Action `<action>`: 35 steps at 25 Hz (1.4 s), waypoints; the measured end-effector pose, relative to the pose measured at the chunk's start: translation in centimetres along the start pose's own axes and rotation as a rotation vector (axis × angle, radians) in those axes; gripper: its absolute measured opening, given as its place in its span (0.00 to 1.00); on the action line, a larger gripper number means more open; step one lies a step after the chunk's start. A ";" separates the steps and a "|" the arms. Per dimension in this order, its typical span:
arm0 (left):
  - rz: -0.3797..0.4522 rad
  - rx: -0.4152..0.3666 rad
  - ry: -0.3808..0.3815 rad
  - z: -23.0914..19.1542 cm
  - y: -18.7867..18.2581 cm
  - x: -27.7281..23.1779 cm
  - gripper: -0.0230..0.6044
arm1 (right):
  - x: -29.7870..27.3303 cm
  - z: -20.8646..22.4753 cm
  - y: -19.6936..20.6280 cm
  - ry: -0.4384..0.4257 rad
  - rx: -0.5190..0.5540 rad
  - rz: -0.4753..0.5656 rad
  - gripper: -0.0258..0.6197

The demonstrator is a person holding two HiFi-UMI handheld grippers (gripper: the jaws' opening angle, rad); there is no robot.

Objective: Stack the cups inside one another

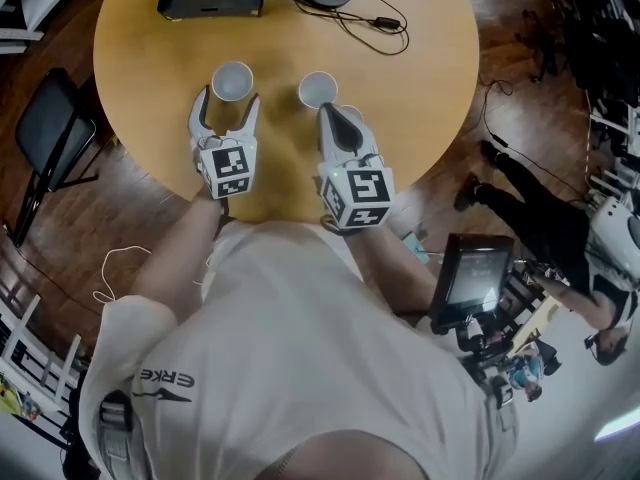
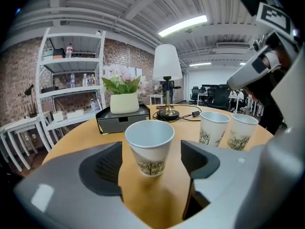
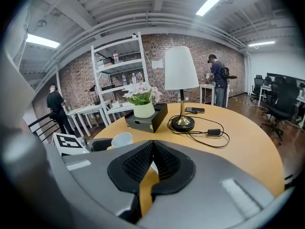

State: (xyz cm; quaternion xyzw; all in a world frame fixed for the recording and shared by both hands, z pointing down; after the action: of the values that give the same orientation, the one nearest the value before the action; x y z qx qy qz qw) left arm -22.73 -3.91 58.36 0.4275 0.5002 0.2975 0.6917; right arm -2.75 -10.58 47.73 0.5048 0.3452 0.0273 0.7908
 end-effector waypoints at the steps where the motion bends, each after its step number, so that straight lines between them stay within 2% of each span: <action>1: 0.003 -0.002 0.002 -0.1 0.0 -0.5 0.63 | -0.1 0.0 0.0 0.003 0.001 -0.003 0.06; 5: 0.014 -0.018 0.021 -0.1 0.0 -2.0 0.64 | -0.3 0.0 0.2 0.013 0.002 -0.011 0.06; 10: 0.024 -0.007 0.006 0.0 -0.8 -2.6 0.64 | -0.1 0.0 0.3 0.022 -0.001 -0.014 0.06; 12: 0.029 -0.008 0.009 0.1 -0.9 -2.6 0.60 | -0.1 0.1 0.4 0.025 -0.002 -0.015 0.06; 18: 0.066 -0.010 0.027 0.4 -1.3 -2.5 0.58 | 0.4 0.5 0.7 0.043 -0.005 -0.004 0.06; 35: 0.254 -0.059 0.093 3.7 -8.9 1.7 0.58 | 6.1 1.4 0.1 0.089 -0.021 0.141 0.06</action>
State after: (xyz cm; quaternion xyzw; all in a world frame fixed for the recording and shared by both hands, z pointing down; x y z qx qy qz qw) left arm -18.82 -7.68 50.18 0.4527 0.4648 0.4165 0.6369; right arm 2.77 -9.25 45.00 0.5179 0.3435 0.1089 0.7758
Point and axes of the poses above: the fingertips, and each gripper's own axes: x backward along the fingers, z to its right, y out of its underside, the point moved 10 cm from there along x, backward along the fingers, and after that the axes turned 11 degrees about -y, right-handed, at the moved point
